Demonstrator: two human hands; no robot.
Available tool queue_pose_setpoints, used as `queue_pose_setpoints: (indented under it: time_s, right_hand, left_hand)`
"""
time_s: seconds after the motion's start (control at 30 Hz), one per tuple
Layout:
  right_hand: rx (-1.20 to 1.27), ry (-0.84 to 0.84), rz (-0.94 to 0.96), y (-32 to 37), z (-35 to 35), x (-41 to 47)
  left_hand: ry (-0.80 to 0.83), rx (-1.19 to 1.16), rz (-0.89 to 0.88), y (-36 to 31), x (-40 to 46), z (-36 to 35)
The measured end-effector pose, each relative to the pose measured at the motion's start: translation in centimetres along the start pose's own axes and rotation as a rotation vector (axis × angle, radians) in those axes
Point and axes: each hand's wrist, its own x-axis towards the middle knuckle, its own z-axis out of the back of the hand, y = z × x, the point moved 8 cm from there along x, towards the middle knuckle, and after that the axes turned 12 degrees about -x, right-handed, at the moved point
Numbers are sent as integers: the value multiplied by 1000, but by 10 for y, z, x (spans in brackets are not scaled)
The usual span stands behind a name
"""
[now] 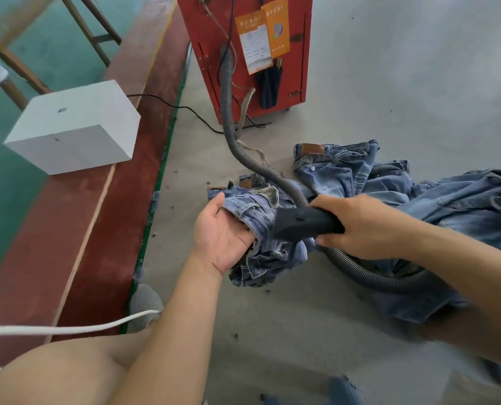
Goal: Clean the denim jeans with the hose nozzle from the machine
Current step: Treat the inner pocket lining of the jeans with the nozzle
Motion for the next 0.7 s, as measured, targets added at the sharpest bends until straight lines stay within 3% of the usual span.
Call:
queue_pose_setpoints:
  time_s: [0.07, 0.27, 0.53, 0.7]
  right_hand:
    - [-5, 8, 25, 11, -11, -1]
    - [226, -256, -68, 5, 22, 14]
    - [36, 2, -109, -28, 8, 13]
    - [24, 32, -32, 5, -7, 21]
  left_hand:
    - [-2, 26, 2, 4, 3, -1]
    - [35, -6, 99, 16, -1, -1]
    - [-10, 112, -9, 20, -2, 9]
    - [79, 197, 91, 46, -11, -2]
